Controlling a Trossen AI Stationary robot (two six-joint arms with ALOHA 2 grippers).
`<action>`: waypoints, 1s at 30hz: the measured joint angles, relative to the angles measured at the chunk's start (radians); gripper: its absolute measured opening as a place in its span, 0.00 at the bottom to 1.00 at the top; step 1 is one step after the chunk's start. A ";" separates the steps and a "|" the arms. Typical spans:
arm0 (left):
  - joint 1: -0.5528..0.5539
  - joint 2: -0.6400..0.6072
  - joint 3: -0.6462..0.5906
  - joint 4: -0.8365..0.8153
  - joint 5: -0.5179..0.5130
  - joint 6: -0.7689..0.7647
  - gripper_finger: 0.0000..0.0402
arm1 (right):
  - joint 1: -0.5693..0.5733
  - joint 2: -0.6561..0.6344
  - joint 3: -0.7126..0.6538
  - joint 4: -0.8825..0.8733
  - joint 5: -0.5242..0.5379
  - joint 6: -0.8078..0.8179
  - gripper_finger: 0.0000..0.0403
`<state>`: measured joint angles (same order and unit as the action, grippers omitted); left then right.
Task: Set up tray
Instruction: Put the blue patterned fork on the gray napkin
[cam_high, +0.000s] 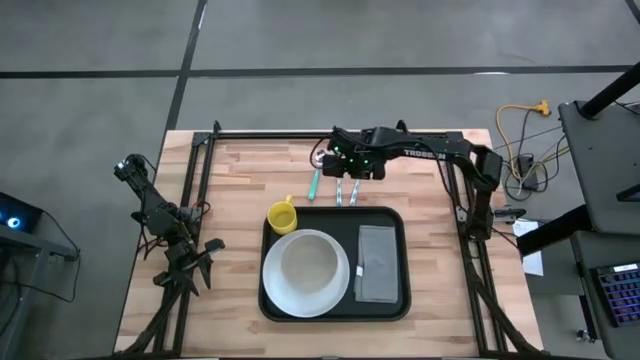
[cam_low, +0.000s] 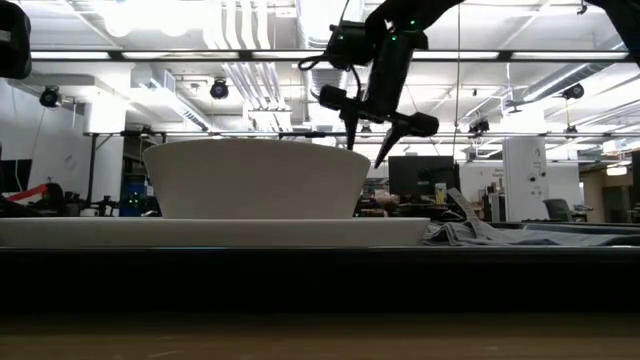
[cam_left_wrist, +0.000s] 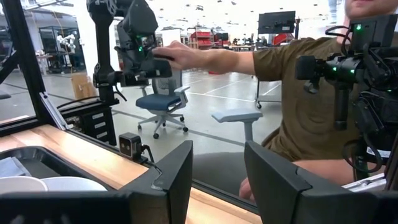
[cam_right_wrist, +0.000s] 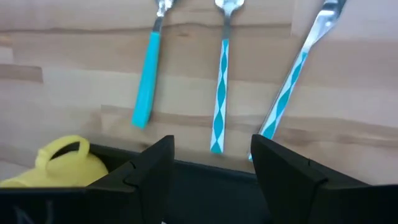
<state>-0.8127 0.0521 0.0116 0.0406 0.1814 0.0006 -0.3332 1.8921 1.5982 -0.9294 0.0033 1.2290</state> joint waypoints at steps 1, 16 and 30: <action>0.000 0.000 0.000 0.000 0.000 0.000 0.33 | 0.001 0.012 0.005 0.002 0.000 0.006 0.51; 0.000 0.000 0.000 0.000 0.000 0.000 0.33 | -0.029 0.492 0.725 -0.601 0.120 -0.153 0.51; 0.000 0.000 0.000 0.000 0.000 0.000 0.33 | -0.033 0.536 0.736 -0.495 0.053 -0.243 0.51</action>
<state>-0.8130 0.0521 0.0114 0.0408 0.1818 0.0006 -0.3665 2.4278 2.3341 -1.4247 0.0562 0.9859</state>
